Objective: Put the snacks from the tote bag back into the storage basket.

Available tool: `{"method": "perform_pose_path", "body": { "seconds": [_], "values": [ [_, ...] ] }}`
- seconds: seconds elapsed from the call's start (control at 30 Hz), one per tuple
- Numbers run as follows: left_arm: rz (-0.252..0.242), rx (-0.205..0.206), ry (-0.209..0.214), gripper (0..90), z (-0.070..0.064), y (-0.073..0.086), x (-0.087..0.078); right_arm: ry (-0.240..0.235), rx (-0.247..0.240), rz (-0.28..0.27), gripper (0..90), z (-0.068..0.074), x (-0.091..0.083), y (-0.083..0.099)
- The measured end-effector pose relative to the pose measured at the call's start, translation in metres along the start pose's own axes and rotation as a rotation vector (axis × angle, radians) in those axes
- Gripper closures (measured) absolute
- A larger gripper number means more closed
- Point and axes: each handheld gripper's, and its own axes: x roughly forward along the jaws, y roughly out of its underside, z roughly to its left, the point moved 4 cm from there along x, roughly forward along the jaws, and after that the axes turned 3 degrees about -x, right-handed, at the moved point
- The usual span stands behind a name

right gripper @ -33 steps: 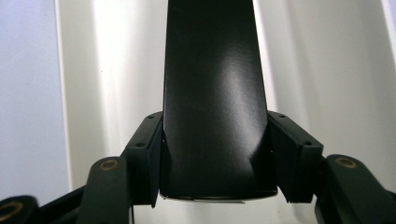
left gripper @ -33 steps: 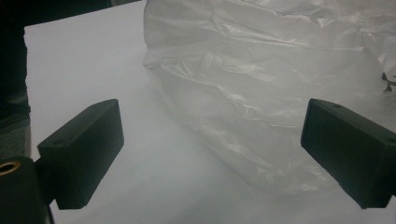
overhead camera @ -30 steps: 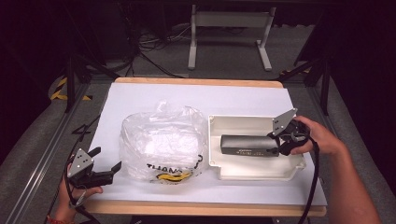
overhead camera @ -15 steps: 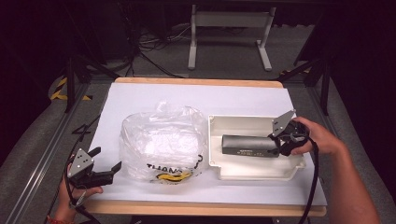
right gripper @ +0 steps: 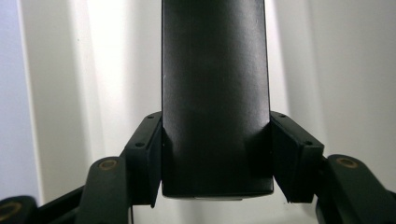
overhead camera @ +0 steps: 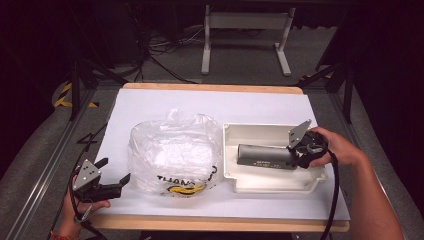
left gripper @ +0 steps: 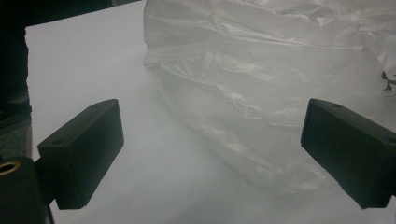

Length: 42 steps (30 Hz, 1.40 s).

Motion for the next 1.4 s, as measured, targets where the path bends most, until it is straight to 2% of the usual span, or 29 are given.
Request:
{"method": "perform_pose_path", "body": {
  "seconds": [0.3,0.93,1.4],
  "values": [
    [0.003,0.003,0.000,6.8,-0.0004,0.0003,0.0004,0.003,0.011,0.029,42.5,-0.0023,0.0035,0.0023],
    [0.002,0.003,0.000,6.8,-0.0001,0.0002,-0.0002,0.007,0.024,0.031,42.0,-0.0037,0.0060,0.0033],
    [0.001,0.001,0.003,6.8,-0.0005,0.0000,-0.0002,0.006,0.039,0.056,41.8,-0.0025,0.0044,0.0034]
  ]
}}
